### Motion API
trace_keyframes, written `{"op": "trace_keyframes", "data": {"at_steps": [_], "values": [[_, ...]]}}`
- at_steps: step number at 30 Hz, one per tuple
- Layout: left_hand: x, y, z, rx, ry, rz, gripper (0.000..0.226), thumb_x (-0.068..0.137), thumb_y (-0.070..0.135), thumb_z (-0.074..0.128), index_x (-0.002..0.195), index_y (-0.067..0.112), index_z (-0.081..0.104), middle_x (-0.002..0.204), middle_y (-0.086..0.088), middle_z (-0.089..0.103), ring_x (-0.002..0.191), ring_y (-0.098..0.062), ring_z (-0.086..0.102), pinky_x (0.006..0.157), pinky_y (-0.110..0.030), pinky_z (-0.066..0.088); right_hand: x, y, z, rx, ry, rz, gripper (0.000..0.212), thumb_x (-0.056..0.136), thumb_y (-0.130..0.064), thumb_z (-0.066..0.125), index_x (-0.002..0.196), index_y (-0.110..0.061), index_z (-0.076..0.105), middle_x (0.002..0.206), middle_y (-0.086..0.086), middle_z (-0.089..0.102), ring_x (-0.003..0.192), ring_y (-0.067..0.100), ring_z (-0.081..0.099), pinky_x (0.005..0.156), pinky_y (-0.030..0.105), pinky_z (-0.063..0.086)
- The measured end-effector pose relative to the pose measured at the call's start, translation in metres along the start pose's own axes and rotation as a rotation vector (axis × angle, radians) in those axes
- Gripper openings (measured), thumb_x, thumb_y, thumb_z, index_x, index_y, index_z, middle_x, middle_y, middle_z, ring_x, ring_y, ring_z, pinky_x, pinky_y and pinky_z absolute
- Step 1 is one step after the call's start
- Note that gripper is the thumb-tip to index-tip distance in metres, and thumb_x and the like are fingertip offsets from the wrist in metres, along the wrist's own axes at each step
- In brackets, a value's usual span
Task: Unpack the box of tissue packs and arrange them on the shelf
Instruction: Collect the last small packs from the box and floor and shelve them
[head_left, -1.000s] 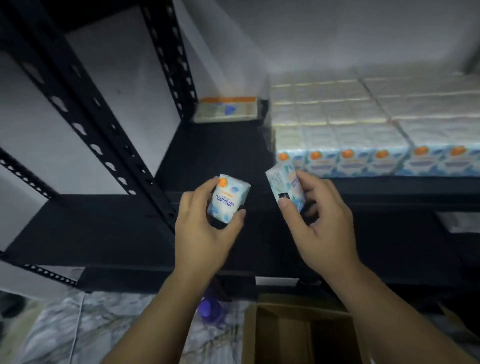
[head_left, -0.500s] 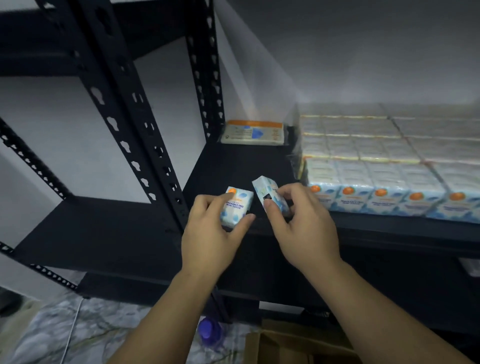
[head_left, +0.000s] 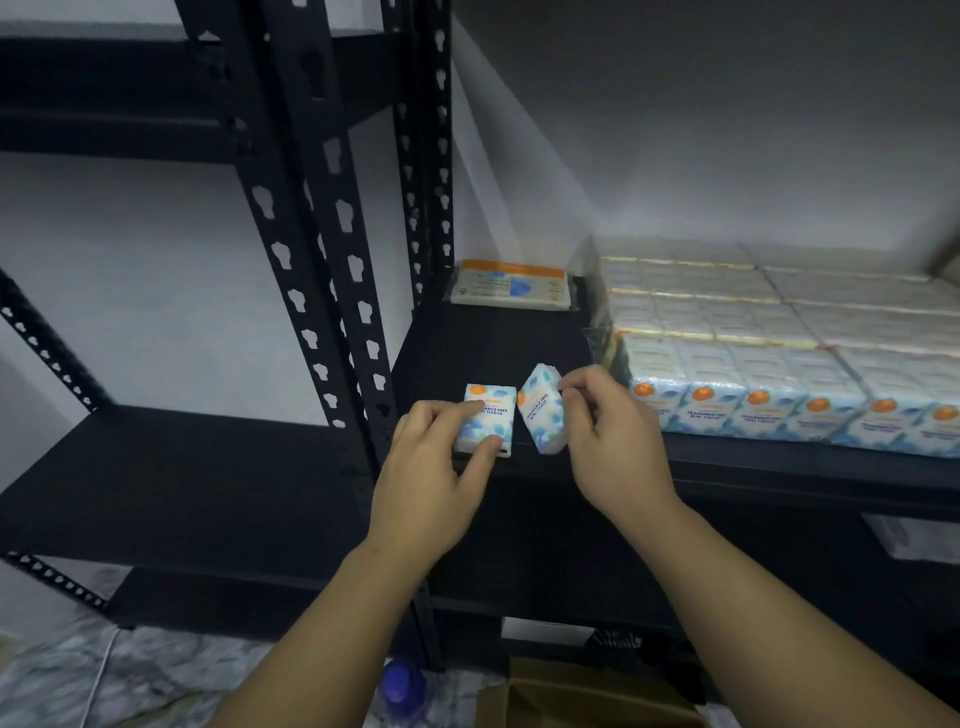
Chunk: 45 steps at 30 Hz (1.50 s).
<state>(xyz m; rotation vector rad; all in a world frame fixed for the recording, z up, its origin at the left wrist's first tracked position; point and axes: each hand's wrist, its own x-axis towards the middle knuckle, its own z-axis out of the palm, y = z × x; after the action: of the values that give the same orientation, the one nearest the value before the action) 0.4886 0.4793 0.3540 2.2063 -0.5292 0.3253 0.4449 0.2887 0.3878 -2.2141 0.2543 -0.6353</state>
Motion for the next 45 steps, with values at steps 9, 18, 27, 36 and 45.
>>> {"op": "trace_keyframes", "data": {"at_steps": [9,18,27,36,45], "values": [[0.005,-0.001,0.005,0.097,0.069,0.037,0.039,0.093,0.039,0.072,0.128,0.024,0.071,0.124,0.012,0.062,0.115,-0.009,0.048,0.089,-0.027,0.048,-0.006,0.0,-0.004,-0.03,-0.088,0.069,0.036,0.088,-0.044,0.074,0.121,-0.032,0.065,0.107,-0.018,0.07,0.093,-0.003,0.064,0.077,0.025,0.056],[0.02,0.007,0.009,0.114,-0.04,0.002,0.039,0.1,0.031,0.065,0.137,0.019,0.06,0.14,0.003,0.056,0.124,-0.016,0.057,0.09,-0.023,0.045,0.002,0.006,0.007,-0.208,-0.09,0.002,0.048,0.094,-0.037,0.073,0.138,-0.018,0.06,0.125,-0.007,0.057,0.115,0.011,0.056,0.094,0.03,0.051],[0.062,0.009,0.021,0.179,-0.112,-0.078,0.04,0.103,0.036,0.059,0.138,0.021,0.05,0.136,-0.003,0.057,0.118,-0.022,0.055,0.085,-0.041,0.054,0.029,0.005,0.029,-0.262,-0.075,0.022,0.034,0.1,-0.028,0.065,0.132,-0.018,0.055,0.122,0.001,0.061,0.114,0.017,0.055,0.087,0.031,0.049],[0.124,0.001,0.04,0.178,-0.124,-0.158,0.03,0.102,0.035,0.059,0.129,0.023,0.052,0.13,-0.004,0.058,0.116,-0.027,0.054,0.099,-0.051,0.05,0.084,0.008,0.057,-0.232,-0.014,0.157,0.03,0.102,-0.021,0.058,0.131,-0.016,0.054,0.119,0.011,0.062,0.116,0.028,0.052,0.092,0.046,0.052],[0.149,-0.004,0.047,0.246,-0.115,-0.148,0.036,0.102,0.036,0.059,0.136,0.026,0.055,0.127,-0.003,0.062,0.11,-0.025,0.057,0.093,-0.045,0.049,0.103,0.01,0.066,-0.255,0.014,0.242,0.034,0.102,-0.028,0.055,0.136,-0.026,0.051,0.109,0.009,0.049,0.104,0.033,0.059,0.09,0.046,0.054]]}}
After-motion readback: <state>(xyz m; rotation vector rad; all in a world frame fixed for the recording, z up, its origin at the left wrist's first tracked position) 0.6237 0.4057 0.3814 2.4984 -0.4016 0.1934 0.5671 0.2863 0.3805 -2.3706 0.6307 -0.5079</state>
